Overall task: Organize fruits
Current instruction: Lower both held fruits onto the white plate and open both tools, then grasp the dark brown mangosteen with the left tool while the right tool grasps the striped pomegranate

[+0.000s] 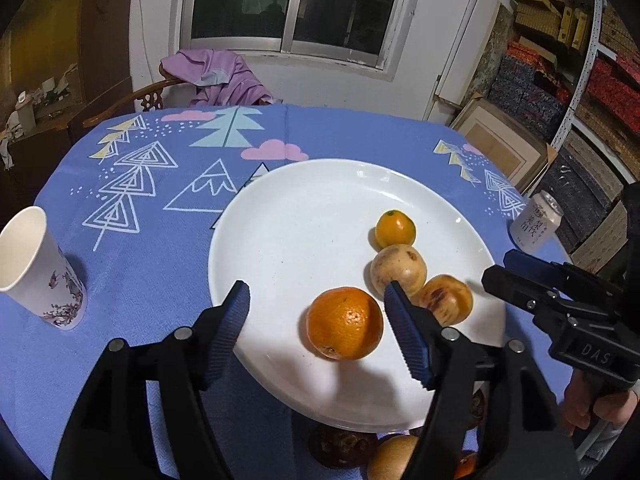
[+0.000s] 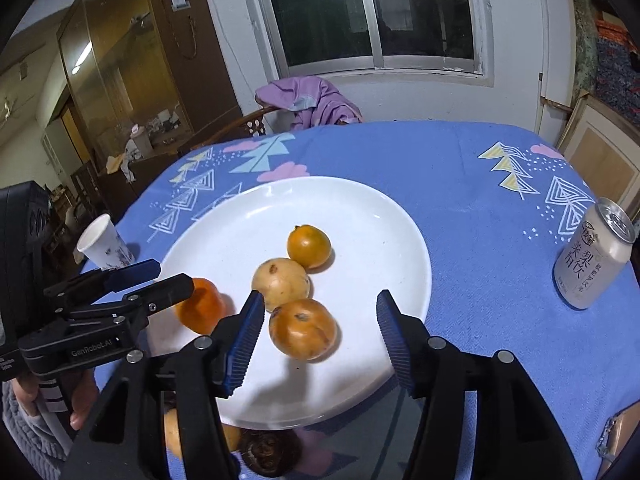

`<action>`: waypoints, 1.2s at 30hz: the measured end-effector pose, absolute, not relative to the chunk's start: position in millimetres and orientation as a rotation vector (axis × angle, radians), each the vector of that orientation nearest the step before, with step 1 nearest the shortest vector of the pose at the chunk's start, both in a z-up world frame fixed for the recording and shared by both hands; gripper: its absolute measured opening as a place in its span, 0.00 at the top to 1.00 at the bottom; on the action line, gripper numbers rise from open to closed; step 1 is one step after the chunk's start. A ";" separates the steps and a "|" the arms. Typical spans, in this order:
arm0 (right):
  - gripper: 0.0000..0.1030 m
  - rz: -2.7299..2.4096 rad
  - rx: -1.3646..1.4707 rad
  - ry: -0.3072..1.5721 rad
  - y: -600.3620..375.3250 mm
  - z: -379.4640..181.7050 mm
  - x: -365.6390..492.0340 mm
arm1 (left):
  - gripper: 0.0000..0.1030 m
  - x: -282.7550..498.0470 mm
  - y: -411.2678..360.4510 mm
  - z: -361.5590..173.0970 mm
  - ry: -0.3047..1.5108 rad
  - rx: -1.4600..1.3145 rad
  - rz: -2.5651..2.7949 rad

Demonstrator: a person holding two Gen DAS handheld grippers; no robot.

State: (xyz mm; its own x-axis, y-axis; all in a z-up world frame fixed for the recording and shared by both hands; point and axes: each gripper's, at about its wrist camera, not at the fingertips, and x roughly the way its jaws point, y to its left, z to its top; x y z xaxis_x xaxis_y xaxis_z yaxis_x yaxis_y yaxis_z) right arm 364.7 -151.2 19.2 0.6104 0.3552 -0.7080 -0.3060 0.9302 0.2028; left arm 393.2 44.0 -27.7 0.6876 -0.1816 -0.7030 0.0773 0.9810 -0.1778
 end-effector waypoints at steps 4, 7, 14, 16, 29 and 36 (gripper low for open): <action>0.42 0.400 0.078 0.802 -154.2 35.3 346.9 | 0.26 375.9 49.4 -4.6 0.759 -0.145 -0.116; 0.39 0.427 0.087 0.772 -159.1 48.6 321.3 | 0.20 345.8 55.6 6.4 0.739 -0.156 -0.107; 0.25 0.426 0.160 0.643 -209.9 58.1 241.1 | 0.14 247.1 78.8 -23.7 0.732 -0.098 -0.014; 0.22 0.393 0.180 0.609 -231.0 50.8 216.0 | 0.14 229.1 85.2 -37.1 0.752 -0.107 0.003; 0.15 0.291 0.365 0.627 -289.1 21.3 186.3 | 0.14 204.8 51.5 -71.5 0.805 0.065 0.004; 0.15 0.293 0.323 0.647 -277.8 18.8 185.0 | 0.14 213.9 53.7 -77.9 0.842 0.054 -0.009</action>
